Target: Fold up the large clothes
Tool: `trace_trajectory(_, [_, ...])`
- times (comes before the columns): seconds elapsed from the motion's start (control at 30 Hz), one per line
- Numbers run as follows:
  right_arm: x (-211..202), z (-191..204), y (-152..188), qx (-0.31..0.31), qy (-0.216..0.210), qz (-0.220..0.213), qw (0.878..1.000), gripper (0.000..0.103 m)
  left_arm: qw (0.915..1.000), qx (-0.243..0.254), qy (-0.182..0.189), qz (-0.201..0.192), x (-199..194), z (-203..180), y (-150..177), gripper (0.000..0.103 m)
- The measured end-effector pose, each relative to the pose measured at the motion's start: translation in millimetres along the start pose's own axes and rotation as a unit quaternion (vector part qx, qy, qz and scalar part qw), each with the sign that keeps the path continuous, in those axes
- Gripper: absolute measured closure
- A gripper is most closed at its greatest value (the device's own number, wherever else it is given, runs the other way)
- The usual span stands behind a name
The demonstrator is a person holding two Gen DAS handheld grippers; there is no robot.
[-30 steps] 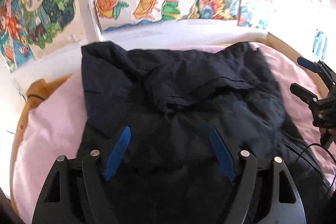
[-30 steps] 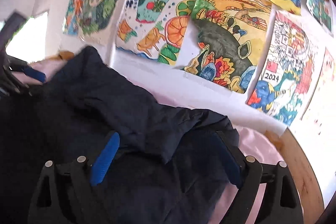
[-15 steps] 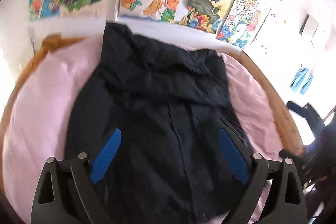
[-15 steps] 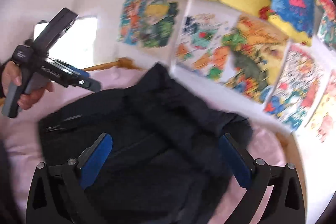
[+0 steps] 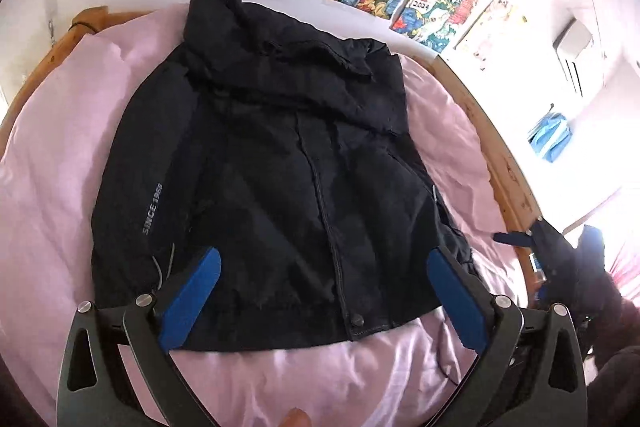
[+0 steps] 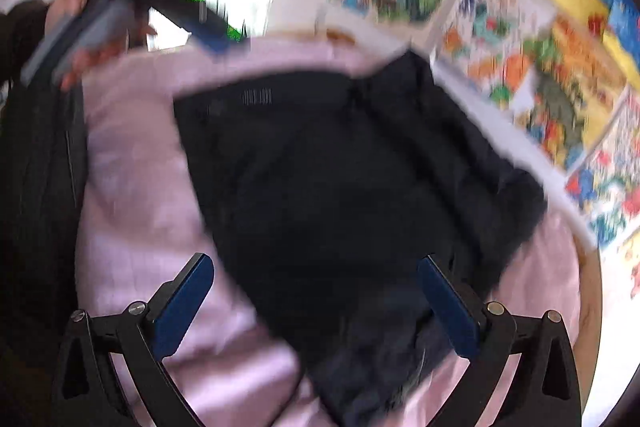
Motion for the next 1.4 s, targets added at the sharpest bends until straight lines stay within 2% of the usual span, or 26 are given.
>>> trace_trajectory(0.07, [-4.6, -10.6, 32.8, -0.010, 0.017, 0.052, 0.998, 0.000, 0.9998, 0.017, -0.002, -0.002, 3.5, -1.6, -1.1, 0.002])
trace_trajectory(0.23, [-48.2, -54.0, 83.8, 0.015, 0.057, 0.128, 0.990, 0.000, 0.9982, 0.050, -0.032, -0.009, 8.5, 5.5, 4.7, 0.002])
trace_trajectory(0.3, [-59.6, -67.3, 85.1, 0.030, 0.072, 0.124, 0.989, 0.000, 0.9964, 0.066, -0.051, -0.010, 11.7, 6.7, 7.6, 0.002])
trace_trajectory(0.37, [-60.6, -71.0, 72.5, 0.036, 0.082, 0.098, 0.991, 0.000, 0.9923, 0.100, -0.073, -0.007, 14.7, 2.6, 11.6, 0.001])
trace_trajectory(0.5, [-34.1, -45.4, 36.4, 0.004, 0.040, 0.064, 0.997, 0.000, 0.9825, 0.141, -0.115, 0.039, 31.7, 0.0, 26.1, 0.001])
trace_trajectory(0.6, [2.3, -15.4, 22.0, -0.029, -0.002, 0.073, 0.997, 0.000, 0.9817, 0.152, -0.102, 0.053, 41.3, -5.7, 32.7, 0.001])
trace_trajectory(0.67, [21.6, -1.8, 21.7, -0.047, -0.005, 0.076, 0.996, 0.000, 0.9817, 0.157, -0.094, 0.053, 44.1, -7.8, 36.5, 0.001])
trace_trajectory(0.8, [45.7, 11.3, 33.6, -0.104, 0.035, 0.074, 0.991, 0.000, 0.9832, 0.148, -0.076, 0.075, 52.3, -6.3, 42.5, 0.001])
trace_trajectory(0.9, [56.4, 7.1, 47.2, -0.159, 0.097, 0.082, 0.979, 0.000, 0.9854, 0.128, -0.080, 0.079, 52.8, 1.5, 39.5, 0.001])
trace_trajectory(1.07, [70.1, -3.8, 58.1, -0.168, 0.140, 0.092, 0.971, 0.000, 0.9902, 0.099, -0.081, 0.056, 41.7, 9.1, 24.4, 0.001])
trace_trajectory(1.17, [68.7, -3.9, 54.8, -0.196, 0.169, 0.079, 0.963, 0.000, 0.9860, 0.126, -0.099, 0.045, 36.6, 7.7, 22.8, 0.001])
trace_trajectory(1.23, [66.4, -6.0, 49.9, -0.207, 0.190, 0.068, 0.957, 0.001, 0.9796, 0.162, -0.110, 0.044, 36.7, 3.1, 26.4, 0.001])
trace_trajectory(1.3, [64.4, -8.3, 46.3, -0.200, 0.192, 0.065, 0.958, 0.008, 0.9709, 0.204, -0.117, 0.047, 41.0, -3.4, 33.9, 0.001])
trace_trajectory(1.37, [64.2, -14.7, 45.0, -0.176, 0.177, 0.068, 0.966, 0.038, 0.9574, 0.261, -0.110, 0.053, 44.8, -13.6, 45.6, 0.001])
trace_trajectory(1.4, [63.9, -15.6, 43.3, -0.161, 0.166, 0.068, 0.971, 0.045, 0.9492, 0.291, -0.108, 0.053, 45.8, -17.9, 51.5, 0.001])
Point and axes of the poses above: each gripper's, at about its wrist camera, not at the fingertips, and x roughly the way its jaws point, z to its left, y to its underside, the point moved 9 cm from there along x, roughly the way its jaws point, and after that the axes turned 3 degrees about y, right-handed, at the moved point
